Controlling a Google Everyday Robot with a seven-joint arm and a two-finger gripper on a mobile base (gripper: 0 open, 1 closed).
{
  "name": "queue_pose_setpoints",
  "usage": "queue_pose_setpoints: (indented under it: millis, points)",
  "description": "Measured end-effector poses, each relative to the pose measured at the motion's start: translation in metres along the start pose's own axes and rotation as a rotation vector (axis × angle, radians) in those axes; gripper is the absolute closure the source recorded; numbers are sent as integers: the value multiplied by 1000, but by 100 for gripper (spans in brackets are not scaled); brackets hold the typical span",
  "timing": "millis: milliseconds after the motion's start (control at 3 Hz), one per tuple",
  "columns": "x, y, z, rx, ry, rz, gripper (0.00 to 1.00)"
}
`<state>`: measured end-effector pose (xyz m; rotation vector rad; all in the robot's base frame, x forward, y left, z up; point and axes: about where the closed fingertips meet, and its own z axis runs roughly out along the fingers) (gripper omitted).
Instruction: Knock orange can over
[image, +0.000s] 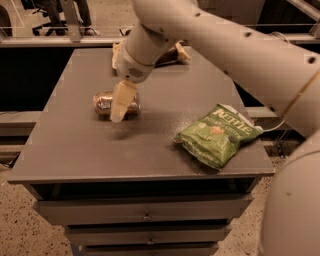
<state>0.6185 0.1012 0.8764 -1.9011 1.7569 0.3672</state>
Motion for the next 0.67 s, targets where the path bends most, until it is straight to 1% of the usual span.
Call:
queue_pose_setpoints:
  millis: [333,667]
  points:
    - [25,-4,-44,57,-279,18,0]
    - [66,-2,-86,112,-438,99,0]
